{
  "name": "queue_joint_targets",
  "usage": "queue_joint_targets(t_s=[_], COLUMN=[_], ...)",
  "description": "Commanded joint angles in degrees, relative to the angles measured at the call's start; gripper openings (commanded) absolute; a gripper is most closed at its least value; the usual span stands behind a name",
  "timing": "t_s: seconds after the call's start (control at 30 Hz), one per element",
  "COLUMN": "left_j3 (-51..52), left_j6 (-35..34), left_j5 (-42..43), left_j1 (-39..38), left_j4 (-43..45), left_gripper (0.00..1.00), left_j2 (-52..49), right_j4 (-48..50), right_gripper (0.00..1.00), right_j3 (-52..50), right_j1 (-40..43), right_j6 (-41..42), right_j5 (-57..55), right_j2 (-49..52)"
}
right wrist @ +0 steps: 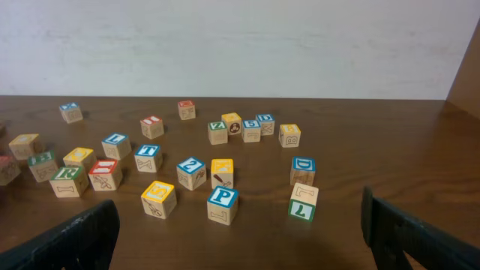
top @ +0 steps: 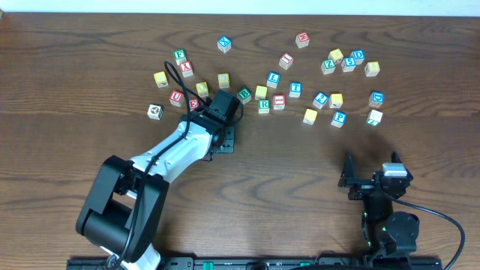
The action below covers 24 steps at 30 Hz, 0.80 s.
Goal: Spell out NEURIPS
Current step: 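Lower the held N block onto the table at the center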
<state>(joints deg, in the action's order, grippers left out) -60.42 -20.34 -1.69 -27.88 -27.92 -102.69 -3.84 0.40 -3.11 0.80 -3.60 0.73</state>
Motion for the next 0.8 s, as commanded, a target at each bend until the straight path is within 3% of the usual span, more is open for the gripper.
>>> queue_joint_targets(t_s=[0.0,0.5,0.6,0.77], left_j3=[0.37,0.37,0.31,-0.09], left_j6=[0.13,0.11,0.11,0.11], left_j5=[-0.96,-0.90,-0.48,-0.46], left_j1=[-0.02,-0.02,-0.02,-0.02], left_j4=[0.17,0.13,0.15,-0.02], left_gripper=[0.24,0.25,0.34,0.41], left_j2=[-1.86,-3.39,-3.28,-2.86], right_j4=[-0.22,-0.22,-0.22,-0.22], right_gripper=[0.99,0.99,0.99,0.99], right_j3=[-0.09,-0.09,-0.09,-0.09], right_j1=[0.42,0.42,0.39,0.39], right_j6=[-0.46,-0.46,-0.46,-0.46], right_j5=[0.13,0.13,0.13,0.13], right_j2=[-0.28,-0.28,-0.28,-0.28])
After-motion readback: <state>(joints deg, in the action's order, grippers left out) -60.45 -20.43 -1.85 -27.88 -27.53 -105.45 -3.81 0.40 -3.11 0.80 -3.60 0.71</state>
